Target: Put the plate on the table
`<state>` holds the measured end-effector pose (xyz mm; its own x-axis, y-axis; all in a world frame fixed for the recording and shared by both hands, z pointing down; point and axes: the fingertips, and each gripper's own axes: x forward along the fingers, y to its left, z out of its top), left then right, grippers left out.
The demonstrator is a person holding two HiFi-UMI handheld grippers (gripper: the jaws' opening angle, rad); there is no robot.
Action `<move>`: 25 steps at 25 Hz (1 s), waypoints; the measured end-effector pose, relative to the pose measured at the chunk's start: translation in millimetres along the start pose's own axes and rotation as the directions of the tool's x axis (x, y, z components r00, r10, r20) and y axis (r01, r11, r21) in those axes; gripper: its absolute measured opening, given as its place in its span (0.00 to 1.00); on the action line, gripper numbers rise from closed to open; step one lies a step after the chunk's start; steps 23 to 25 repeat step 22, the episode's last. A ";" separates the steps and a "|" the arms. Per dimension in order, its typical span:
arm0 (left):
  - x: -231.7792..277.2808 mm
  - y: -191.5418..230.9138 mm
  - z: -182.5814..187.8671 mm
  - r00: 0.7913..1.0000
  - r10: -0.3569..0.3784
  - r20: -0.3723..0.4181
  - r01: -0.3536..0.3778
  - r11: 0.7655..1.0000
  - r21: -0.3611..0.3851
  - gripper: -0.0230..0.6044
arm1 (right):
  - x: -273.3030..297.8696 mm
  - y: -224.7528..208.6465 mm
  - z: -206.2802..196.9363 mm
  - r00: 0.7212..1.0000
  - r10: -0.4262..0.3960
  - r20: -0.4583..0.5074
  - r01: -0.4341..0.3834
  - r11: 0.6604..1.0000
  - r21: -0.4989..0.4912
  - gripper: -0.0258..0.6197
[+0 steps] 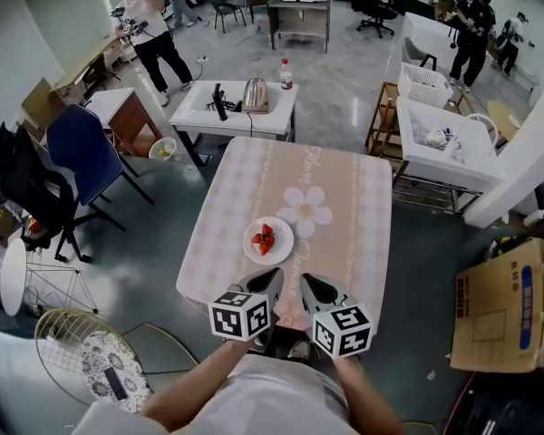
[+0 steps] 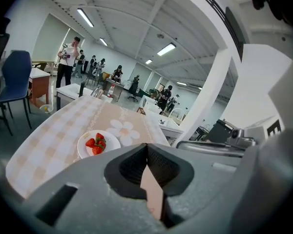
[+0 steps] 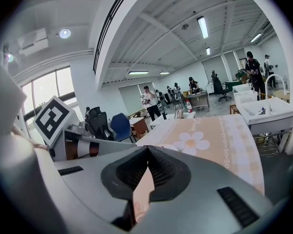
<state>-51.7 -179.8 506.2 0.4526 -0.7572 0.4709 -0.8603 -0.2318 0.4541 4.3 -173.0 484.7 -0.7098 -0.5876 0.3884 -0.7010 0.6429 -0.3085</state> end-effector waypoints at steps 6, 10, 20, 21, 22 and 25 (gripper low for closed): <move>-7.6 -9.7 -8.3 0.999 0.035 0.017 -0.036 0.996 0.078 0.05 | -6.4 6.8 -6.8 0.999 0.036 0.006 -0.036 0.999 -0.022 0.05; -9.2 -16.9 -13.7 0.999 0.034 0.020 -0.036 0.994 0.100 0.05 | -8.8 7.7 -12.3 0.999 0.044 0.004 -0.044 0.999 -0.024 0.05; -14.7 -16.2 -20.8 0.999 0.040 0.021 -0.043 0.986 0.161 0.05 | -2.1 13.4 -20.1 0.998 0.058 0.013 -0.058 0.998 -0.006 0.05; -15.1 -14.6 -21.7 0.999 0.043 0.019 -0.045 0.986 0.158 0.05 | -1.0 14.8 -21.5 0.998 0.061 0.011 -0.061 0.998 -0.004 0.05; -15.6 -13.0 -22.9 0.999 0.045 0.018 -0.048 0.987 0.155 0.05 | -0.2 16.2 -22.9 0.998 0.065 0.008 -0.065 0.998 -0.002 0.05; -15.6 -13.0 -22.9 0.999 0.045 0.018 -0.048 0.987 0.155 0.05 | -0.2 16.2 -22.9 0.998 0.065 0.008 -0.065 0.998 -0.002 0.05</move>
